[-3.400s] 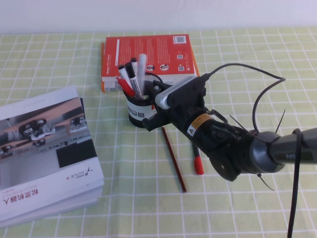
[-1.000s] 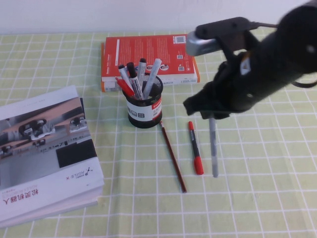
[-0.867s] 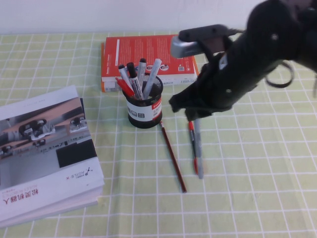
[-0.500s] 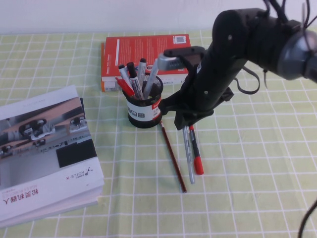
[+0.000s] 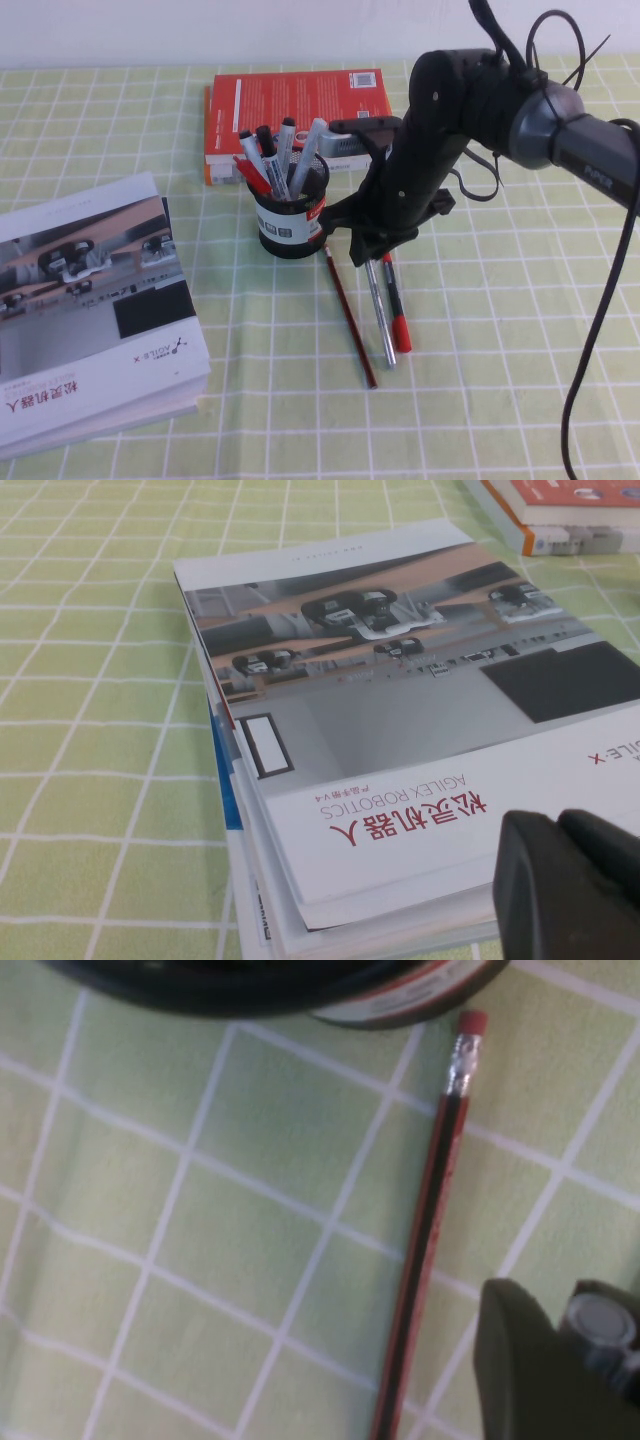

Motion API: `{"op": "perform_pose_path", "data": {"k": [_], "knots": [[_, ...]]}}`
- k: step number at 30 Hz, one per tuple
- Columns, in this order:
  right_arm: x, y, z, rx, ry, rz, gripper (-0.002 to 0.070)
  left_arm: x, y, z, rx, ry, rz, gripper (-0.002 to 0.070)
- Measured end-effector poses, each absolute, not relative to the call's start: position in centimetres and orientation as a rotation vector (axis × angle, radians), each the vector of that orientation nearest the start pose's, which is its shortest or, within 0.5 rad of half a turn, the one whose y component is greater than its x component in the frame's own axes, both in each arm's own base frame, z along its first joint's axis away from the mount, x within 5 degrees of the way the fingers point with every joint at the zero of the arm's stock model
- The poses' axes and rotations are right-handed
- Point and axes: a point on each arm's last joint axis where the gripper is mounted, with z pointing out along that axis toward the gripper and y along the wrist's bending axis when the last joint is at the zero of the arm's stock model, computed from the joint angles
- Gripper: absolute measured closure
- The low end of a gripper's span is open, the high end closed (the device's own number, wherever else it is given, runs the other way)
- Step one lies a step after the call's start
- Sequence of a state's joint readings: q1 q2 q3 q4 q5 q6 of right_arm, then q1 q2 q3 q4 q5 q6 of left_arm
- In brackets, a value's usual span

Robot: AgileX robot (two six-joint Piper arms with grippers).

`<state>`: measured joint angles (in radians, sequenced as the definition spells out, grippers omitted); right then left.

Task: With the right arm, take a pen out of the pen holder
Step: 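Take a marker out of the pen holder and lay it on the table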

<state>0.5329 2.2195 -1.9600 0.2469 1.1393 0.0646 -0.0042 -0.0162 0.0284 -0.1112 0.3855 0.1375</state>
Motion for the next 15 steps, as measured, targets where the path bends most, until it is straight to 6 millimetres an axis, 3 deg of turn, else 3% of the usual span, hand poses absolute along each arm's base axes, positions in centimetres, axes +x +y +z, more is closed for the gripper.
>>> {"op": "perform_pose_path", "data": {"k": [11, 15], "knots": [[41.1, 26.2, 19.6, -0.532, 2.857, 0.466, 0.0629, 5.2, -0.4, 17.0, 0.065, 1.878, -0.018, 0.068], [41.4, 26.3, 19.4, -0.524, 2.827, 0.466, 0.0577, 5.2, -0.4, 17.0, 0.065, 1.878, -0.018, 0.068]]}}
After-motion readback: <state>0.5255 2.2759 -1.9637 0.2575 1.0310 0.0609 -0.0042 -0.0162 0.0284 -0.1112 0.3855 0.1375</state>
